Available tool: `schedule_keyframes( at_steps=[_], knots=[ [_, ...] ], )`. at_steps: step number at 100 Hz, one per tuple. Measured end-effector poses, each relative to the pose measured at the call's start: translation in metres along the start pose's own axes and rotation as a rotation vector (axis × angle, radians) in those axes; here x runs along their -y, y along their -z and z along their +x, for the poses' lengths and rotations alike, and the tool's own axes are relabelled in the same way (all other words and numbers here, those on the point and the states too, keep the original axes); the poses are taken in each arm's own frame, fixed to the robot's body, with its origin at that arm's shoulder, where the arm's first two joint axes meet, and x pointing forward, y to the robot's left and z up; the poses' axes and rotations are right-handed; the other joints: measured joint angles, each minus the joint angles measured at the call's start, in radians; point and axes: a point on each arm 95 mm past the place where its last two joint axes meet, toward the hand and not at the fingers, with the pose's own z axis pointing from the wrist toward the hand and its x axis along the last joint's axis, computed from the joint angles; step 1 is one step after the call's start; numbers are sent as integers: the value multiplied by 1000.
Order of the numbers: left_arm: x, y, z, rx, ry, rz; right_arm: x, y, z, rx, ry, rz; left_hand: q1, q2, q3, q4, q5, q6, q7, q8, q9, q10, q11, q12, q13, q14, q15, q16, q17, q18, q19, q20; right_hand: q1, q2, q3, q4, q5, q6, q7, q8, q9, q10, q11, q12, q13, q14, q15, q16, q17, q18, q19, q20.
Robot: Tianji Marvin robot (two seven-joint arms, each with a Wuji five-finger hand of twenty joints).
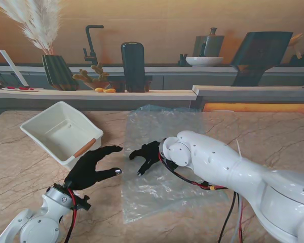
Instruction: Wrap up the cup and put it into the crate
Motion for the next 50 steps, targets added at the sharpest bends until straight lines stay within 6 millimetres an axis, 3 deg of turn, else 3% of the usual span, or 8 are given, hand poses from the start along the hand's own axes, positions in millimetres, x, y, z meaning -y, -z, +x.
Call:
schedule_keyframes(
  at_steps=[50],
  knots=[
    [1,1,-1,0,2,4,-12,-9,10,50,-89,3,0,0,-2,0,0,0,0,0,0,0,0,0,0,0,0,0,0,5,1,2,0,9,-5,0,16,-5,16,1,1,-13,16,9,0,0,0,-1,-1,-6,-10,-30]
  ],
)
